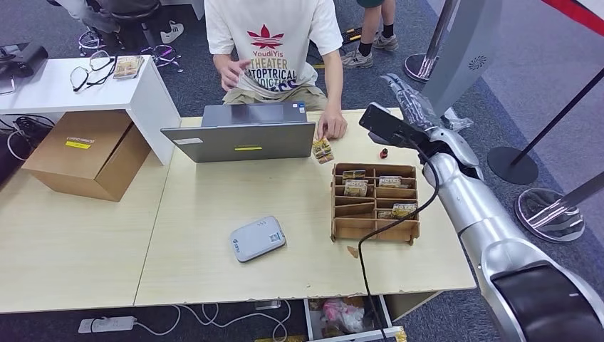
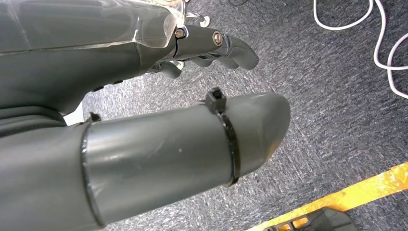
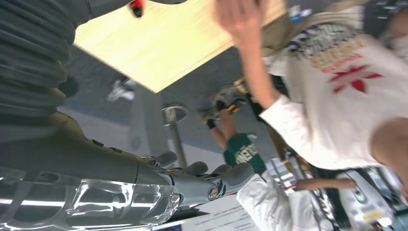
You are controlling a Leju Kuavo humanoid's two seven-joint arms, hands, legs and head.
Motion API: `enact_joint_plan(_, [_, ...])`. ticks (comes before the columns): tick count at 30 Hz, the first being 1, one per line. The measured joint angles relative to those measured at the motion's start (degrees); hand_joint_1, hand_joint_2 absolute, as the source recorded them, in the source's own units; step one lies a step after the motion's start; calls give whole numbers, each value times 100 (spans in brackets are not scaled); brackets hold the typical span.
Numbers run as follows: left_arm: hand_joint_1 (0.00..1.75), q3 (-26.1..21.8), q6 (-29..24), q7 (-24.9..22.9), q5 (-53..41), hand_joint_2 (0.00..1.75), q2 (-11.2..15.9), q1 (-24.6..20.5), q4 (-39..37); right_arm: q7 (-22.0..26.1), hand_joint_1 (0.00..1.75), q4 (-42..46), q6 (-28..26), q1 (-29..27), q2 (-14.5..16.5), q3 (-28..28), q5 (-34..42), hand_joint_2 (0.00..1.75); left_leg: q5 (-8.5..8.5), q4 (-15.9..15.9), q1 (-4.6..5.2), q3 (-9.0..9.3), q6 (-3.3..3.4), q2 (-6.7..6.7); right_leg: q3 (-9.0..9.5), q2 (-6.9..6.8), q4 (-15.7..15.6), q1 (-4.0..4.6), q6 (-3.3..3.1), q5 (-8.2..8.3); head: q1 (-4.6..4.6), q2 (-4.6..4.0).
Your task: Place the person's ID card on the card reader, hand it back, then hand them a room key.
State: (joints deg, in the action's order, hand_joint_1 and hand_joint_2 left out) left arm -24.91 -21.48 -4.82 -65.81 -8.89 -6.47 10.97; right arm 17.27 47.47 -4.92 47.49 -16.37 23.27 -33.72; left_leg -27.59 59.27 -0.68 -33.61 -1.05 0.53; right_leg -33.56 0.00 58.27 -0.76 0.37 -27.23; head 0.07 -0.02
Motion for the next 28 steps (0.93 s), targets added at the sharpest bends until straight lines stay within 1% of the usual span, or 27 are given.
enact_joint_plan(3, [0, 2, -10, 19, 48, 0, -1, 1, 0, 284, 0, 576, -2, -461, 80, -287, 783, 175, 0, 0, -2, 0, 0, 4, 1, -3, 0, 1, 0, 0, 2, 0])
enact_joint_plan(7, [0, 3, -14, 69, 116, 0, -1, 2, 0, 478, 0, 1563, 30, -1314, 252, -583, 1884, 175, -2, -2, -3, -2, -1, 8, 0, -5, 0, 3, 0, -3, 0, 0])
enact_joint_plan(11, [0, 4, -16, 75, 171, 0, 2, 4, 0, 511, 0, 2486, -114, -2174, 448, -676, 2478, 175, -3, -4, -4, -3, -1, 9, -1, -6, 0, 3, 0, -7, -1, 0])
enact_joint_plan(16, [0, 4, -51, 66, 220, 0, 2, 9, 0, 519, 0, 3389, -319, -3048, 678, -692, 2653, 175, -3, -5, -3, -3, -1, 7, -1, -5, 0, 3, 1, -8, 1, 0])
enact_joint_plan(20, [0, 4, -77, 61, 280, 0, 4, 19, 0, 589, 0, 3830, -480, -3548, 837, -692, 2629, 175, -3, -5, -2, -2, -1, 7, 0, -5, -1, 2, 1, -8, 1, 0])
enact_joint_plan(25, [0, 4, -118, 49, 333, 0, 4, 28, 0, 707, 0, 4105, -699, -4007, 1027, -694, 2536, 175, -3, -5, -2, -2, -1, 6, 0, -5, -1, 1, 1, -8, 1, 0])
enact_joint_plan(28, [0, 4, -126, 15, 348, 0, 4, 27, 0, 753, 0, 4161, -839, -4152, 1123, -694, 2420, 175, -3, -5, -2, -2, -1, 6, 0, -4, -1, 1, 1, -8, 0, 0])
